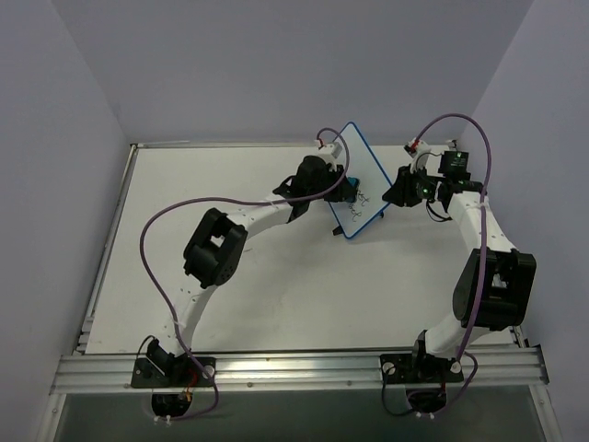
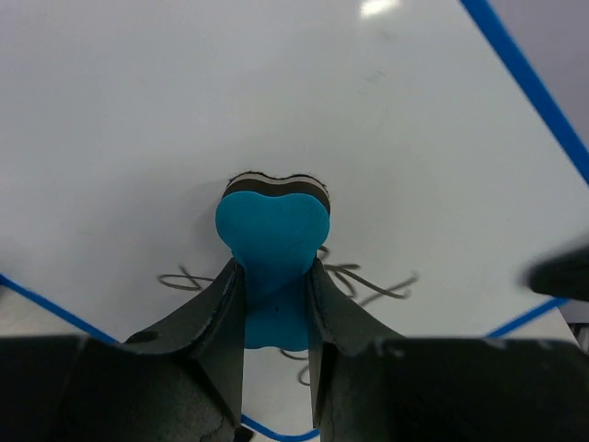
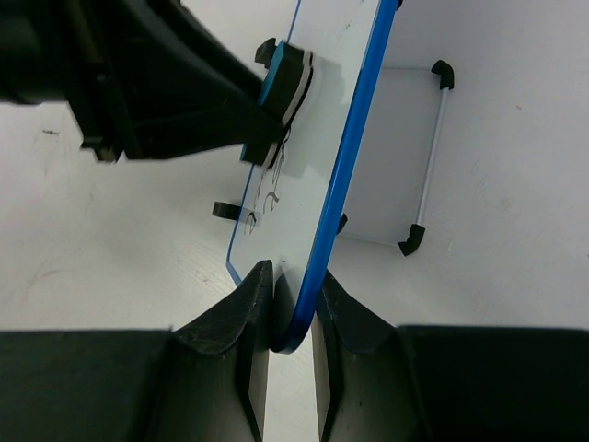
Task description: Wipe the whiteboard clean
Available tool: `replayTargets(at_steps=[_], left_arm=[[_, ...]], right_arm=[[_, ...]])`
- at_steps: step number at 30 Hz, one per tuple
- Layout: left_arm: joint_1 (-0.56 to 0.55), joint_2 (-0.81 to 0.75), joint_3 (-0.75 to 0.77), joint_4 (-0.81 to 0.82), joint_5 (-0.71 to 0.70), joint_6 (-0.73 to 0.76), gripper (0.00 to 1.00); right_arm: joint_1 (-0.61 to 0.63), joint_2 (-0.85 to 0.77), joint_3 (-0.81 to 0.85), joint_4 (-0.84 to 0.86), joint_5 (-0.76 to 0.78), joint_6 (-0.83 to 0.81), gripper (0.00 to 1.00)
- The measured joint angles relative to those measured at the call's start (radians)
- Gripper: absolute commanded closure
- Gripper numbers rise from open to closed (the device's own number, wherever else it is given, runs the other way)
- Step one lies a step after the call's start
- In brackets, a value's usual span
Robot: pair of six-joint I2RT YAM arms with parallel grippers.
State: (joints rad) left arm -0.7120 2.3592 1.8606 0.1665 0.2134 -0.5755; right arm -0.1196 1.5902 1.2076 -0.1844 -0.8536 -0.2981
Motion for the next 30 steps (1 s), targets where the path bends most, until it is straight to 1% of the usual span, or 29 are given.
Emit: replayTargets(at_steps=[5, 9, 12, 17, 22, 27, 30], left_arm=[[-0.080, -0.060, -0.094, 0.082, -0.019, -0.027, 0.98], [-0.139, -0.102, -0.162, 0.128, -0.072, -0.035, 0.98], [-0.166, -0.109, -0.163, 0.125, -0.109, -0.034, 0.98], [-0.164, -0.113, -0.156, 0.100, -0.130, -0.039, 0.98], [-0.120, -0.108, -0.133, 0.037, -0.115, -0.043, 0.98], [-0.002, -0.043, -0.085, -0.036, -0.101, -0.047, 0.98], [0.076, 0.035, -0.002, -0.111, -0.095, -0.046, 0.98]], right_arm=[[-0.007, 0.000, -0.002, 0.000, 0.025, 0.000, 1.00], [-0.008, 0.000, -0.003, 0.001, 0.029, -0.001, 1.00], [-0.012, 0.000, -0.003, 0.000, 0.034, -0.002, 1.00], [-0.012, 0.000, -0.003, 0.001, 0.031, -0.005, 1.00], [-0.007, 0.000, -0.003, 0.007, 0.012, -0.006, 1.00], [0.003, 0.000, -0.003, 0.017, -0.006, -0.005, 1.00], [0.010, -0.002, -0.003, 0.023, -0.021, -0.005, 1.00]])
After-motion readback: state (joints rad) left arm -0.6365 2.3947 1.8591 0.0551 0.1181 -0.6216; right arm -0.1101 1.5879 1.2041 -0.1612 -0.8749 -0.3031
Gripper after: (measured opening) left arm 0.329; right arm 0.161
